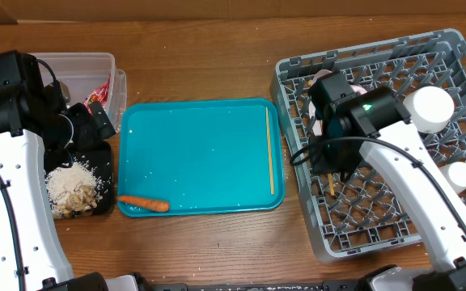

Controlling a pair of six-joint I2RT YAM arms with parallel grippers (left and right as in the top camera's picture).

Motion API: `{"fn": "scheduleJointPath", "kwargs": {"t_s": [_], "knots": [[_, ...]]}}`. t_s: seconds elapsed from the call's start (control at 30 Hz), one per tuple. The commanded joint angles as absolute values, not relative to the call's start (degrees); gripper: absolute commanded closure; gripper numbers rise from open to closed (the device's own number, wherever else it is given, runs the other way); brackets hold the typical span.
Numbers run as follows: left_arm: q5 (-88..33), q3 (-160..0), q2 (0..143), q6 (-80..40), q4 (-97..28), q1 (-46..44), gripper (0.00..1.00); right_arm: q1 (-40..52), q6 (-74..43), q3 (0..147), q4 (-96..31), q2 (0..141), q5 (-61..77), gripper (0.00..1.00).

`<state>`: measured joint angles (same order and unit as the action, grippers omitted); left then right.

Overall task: Sort waste into correct bins and load items into the dishwasher
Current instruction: 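Carry the chopsticks into the dish rack and release them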

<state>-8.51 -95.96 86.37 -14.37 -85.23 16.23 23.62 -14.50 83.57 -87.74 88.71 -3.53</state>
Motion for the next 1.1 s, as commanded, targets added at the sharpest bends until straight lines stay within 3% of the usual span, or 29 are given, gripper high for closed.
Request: {"fn": "scheduleJointPath", "kwargs": {"t_s": [0.0, 0.43, 0.47, 0.57, 0.77, 0.93, 1.07], "knots": [[-8.32, -95.61, 86.15, -12.64, -85.19, 16.38, 0.04, 23.55, -12.16, 79.31, -87.64, 89.08, -3.7, 0.96], [-8.34, -95.61, 86.15, -12.64, -85.12, 16.38, 0.04, 23.4, -13.02, 68.2, -78.46, 89.03, -1.17, 0.95], [-8.34, -95.61, 86.15, -12.64, -85.12, 16.38, 0.04, 23.38, -13.02, 68.2, -78.46, 89.03, -1.21, 0.92], [-8.34, -95.61, 86.15, -12.64, -85.14, 16.38, 0.04, 23.38, -13.04, 68.2, -78.46, 89.03, -1.23, 0.6], [-8.34, -95.61, 86.15, -12.67, -84.97, 16.38, 0.04, 23.38, -13.67, 69.91, -78.08, 89.03, -1.34, 0.57], [-8.36, -95.61, 86.15, -12.67, -84.79, 16.38, 0.04, 23.57, -13.69, 81.08, -78.5, 88.49, -1.1, 0.54], [-8.36, -95.61, 86.15, -12.67, -84.82, 16.38, 0.02, 24.75, -13.04, 89.56, -71.07, 88.51, 4.25, 0.4]]}}
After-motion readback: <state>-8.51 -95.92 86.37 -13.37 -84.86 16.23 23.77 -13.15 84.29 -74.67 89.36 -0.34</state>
